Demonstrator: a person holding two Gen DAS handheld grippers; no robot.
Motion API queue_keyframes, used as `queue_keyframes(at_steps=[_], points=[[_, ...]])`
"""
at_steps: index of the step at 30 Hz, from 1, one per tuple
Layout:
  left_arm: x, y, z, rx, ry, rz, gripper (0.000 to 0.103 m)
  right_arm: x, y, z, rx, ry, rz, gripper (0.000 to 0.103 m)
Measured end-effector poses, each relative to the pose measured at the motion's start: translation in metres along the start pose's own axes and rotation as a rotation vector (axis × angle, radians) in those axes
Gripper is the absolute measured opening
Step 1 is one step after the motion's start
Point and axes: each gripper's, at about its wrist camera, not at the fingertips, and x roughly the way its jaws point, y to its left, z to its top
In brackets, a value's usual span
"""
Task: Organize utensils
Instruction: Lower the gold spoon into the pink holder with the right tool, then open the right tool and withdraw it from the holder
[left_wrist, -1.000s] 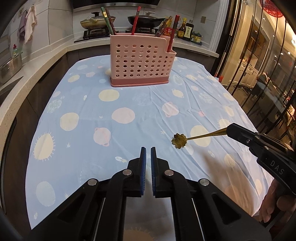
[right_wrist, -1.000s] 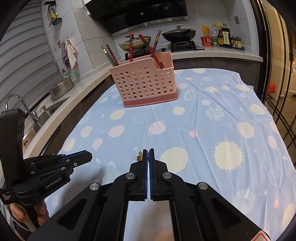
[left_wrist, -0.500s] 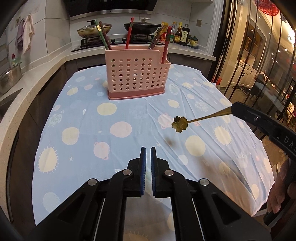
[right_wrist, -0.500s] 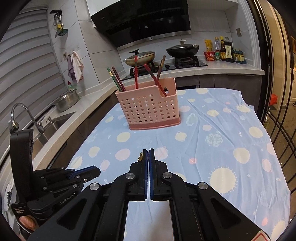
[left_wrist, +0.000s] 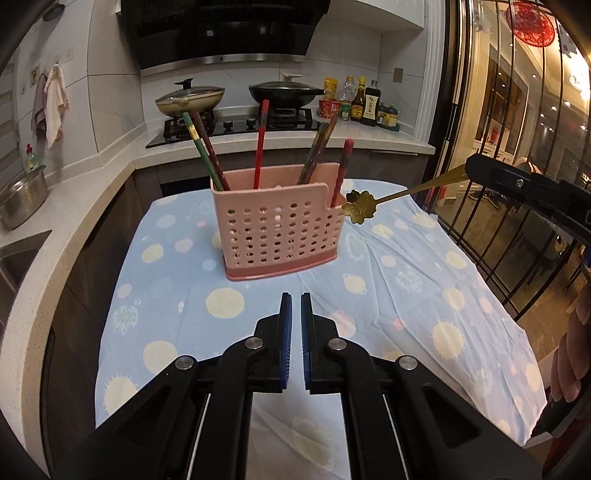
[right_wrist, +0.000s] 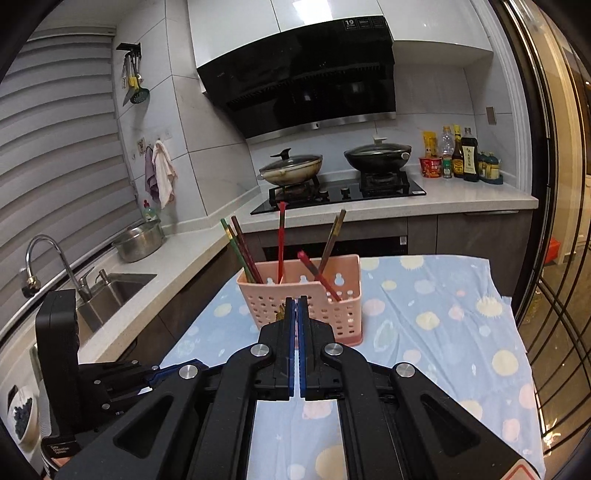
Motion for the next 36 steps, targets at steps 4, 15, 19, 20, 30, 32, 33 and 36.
queue_keyframes(at_steps=[4, 15, 19, 20, 30, 32, 33, 36], points=[[0.002, 0.005, 0.033, 0.009, -0.046, 0.019, 0.005, 0.016, -0.004, 0.028, 0.004, -0.022, 0.012, 0.001], [0.039, 0.027, 0.120, -0.016, -0.094, 0.006, 0.005, 0.096, -0.009, 0.079, -0.010, 0.021, -0.023, 0.001], [0.064, 0.037, 0.133, -0.050, -0.064, -0.014, 0.005, 0.126, -0.009, 0.083, -0.017, 0.053, -0.035, 0.002], [0.070, 0.039, 0.134, -0.055, -0.057, -0.015, 0.005, 0.132, -0.008, 0.084, -0.019, 0.061, -0.037, 0.001], [0.105, 0.048, 0.127, -0.083, 0.015, 0.029, 0.019, 0.165, -0.001, 0.066, -0.046, 0.127, -0.041, 0.017], [0.105, 0.051, 0.124, -0.106, 0.016, 0.044, 0.050, 0.159, 0.000, 0.064, -0.041, 0.119, -0.043, 0.032], [0.103, 0.052, 0.122, -0.111, 0.012, 0.053, 0.051, 0.156, 0.001, 0.062, -0.042, 0.114, -0.046, 0.035], [0.095, 0.047, 0.116, -0.101, 0.007, 0.076, 0.057, 0.143, 0.004, 0.057, -0.051, 0.104, -0.056, 0.040]])
